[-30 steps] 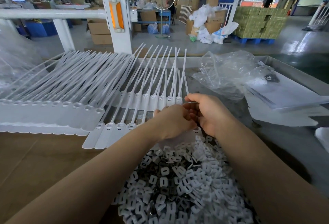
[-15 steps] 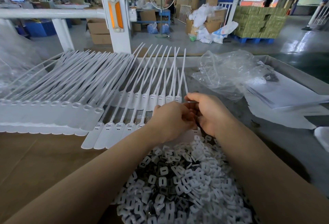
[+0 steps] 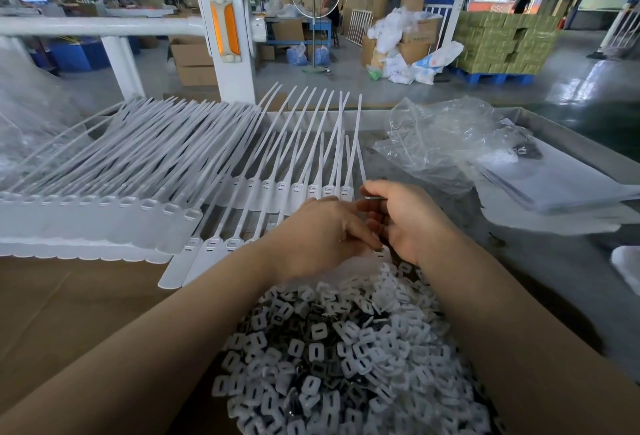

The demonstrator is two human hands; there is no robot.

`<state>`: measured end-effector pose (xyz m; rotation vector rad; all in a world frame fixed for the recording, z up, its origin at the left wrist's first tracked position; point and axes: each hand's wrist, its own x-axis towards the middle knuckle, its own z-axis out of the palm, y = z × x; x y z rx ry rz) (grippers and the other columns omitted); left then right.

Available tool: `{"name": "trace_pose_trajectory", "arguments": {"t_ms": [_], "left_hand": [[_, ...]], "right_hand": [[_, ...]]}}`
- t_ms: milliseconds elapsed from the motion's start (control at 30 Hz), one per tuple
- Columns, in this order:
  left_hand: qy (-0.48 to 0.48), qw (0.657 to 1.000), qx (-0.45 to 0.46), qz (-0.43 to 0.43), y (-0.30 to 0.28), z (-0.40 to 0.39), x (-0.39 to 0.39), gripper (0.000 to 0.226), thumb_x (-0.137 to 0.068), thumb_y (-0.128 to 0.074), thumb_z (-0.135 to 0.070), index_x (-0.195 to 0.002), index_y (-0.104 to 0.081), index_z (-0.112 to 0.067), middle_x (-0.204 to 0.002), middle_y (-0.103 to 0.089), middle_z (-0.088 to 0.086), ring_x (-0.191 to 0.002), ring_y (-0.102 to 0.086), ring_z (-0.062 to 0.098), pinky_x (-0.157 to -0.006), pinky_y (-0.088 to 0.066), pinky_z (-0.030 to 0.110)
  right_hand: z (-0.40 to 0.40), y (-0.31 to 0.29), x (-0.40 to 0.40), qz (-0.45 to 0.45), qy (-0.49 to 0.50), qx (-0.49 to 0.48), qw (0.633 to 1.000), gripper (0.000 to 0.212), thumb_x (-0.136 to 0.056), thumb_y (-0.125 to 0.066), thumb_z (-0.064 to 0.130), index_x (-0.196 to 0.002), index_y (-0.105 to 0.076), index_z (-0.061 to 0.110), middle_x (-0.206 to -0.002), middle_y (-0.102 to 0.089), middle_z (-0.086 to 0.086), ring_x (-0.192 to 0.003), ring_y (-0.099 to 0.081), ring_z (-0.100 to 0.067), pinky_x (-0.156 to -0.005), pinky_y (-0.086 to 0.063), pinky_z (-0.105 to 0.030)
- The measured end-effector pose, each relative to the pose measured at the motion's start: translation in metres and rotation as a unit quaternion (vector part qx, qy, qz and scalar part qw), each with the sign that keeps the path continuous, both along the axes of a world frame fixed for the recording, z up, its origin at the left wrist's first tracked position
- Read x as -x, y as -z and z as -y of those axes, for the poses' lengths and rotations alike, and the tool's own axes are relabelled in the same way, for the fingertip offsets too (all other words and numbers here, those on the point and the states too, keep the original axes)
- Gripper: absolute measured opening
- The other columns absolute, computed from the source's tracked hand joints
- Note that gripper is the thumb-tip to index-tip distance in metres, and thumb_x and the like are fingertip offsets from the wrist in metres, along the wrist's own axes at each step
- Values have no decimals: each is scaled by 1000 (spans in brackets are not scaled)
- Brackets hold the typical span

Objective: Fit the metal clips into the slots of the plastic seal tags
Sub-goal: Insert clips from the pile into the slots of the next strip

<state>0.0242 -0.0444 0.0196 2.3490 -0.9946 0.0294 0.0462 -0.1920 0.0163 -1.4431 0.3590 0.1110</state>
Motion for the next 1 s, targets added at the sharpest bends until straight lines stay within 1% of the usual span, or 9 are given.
{"name": "trace_pose_trajectory", "arguments": {"t_ms": [67,233,333,467,667,733,800,900,1000], "left_hand": [[28,997,44,-52,-1,3,5,20,-87,-72,-8,-98,-79,-22,-81,-60,-40,-82,-57,-16,-79,-36,2],[56,997,-8,-55,-1,10,10,19,-89,-70,-14,-103,-78,-24,-114,-68,-10,-102,-61,2,-95,-48,25],[43,997,-6,-65,-1,9,8,14,-87,-74,-18,-99,-77,-25,-109,-68,-14,-98,-61,-1,-93,-48,20],[11,996,6,-85,1,6,7,9,-81,-79,-23,-87,-73,-29,-88,-65,-18,-81,-60,-6,-72,-44,5],[-87,979,92,-163,-3,3,-3,13,-85,-75,-16,-79,-74,-28,-76,-73,-9,-67,-64,-1,-69,-52,12],[-139,969,115,-171,0,1,-7,7,-88,-72,-17,-84,-75,-22,-76,-74,-2,-67,-66,12,-71,-55,25],[-167,965,107,-169,4,2,-9,6,-89,-71,-19,-86,-75,-19,-77,-74,2,-65,-65,17,-68,-55,30],[-180,967,81,-159,6,7,-9,8,-89,-70,-21,-87,-76,-17,-78,-73,4,-58,-57,6,-61,-49,23],[-196,968,37,-154,6,10,-9,9,-90,-69,-23,-86,-76,-18,-79,-72,5,-64,-59,12,-64,-50,28]], "right_hand": [[1,0,0,-2,1,-6,1000,15,-94,-59,20,-90,-66,8,-72,-66,-4,-74,-53,-19,-65,-48,-30],[1,-3,2,-10,-3,-24,1000,16,-93,-60,18,-82,-66,7,-53,-64,1,-67,-50,-19,-65,-47,-32],[1,-3,1,-6,2,-23,1000,15,-92,-60,17,-84,-66,6,-57,-65,-1,-73,-52,-22,-69,-48,-33],[1,-3,1,2,-2,-7,1000,13,-93,-61,18,-89,-66,6,-70,-67,-4,-80,-54,-23,-72,-48,-32],[2,-1,0,8,-4,-9,1000,12,-95,-59,18,-92,-65,7,-77,-65,-7,-73,-56,-19,-68,-48,-30],[2,-1,0,9,-5,-9,1000,12,-96,-58,18,-95,-64,8,-79,-65,-8,-75,-56,-19,-66,-48,-29],[1,-1,-1,8,-4,-6,1000,12,-96,-57,18,-97,-63,7,-81,-66,-8,-79,-57,-20,-64,-47,-27],[1,-1,0,6,-1,-6,1000,13,-96,-58,18,-99,-64,7,-82,-65,-8,-81,-56,-21,-64,-48,-27],[0,-2,2,3,2,-4,1000,13,-96,-58,19,-100,-64,8,-82,-66,-7,-78,-55,-18,-61,-47,-25]]}}
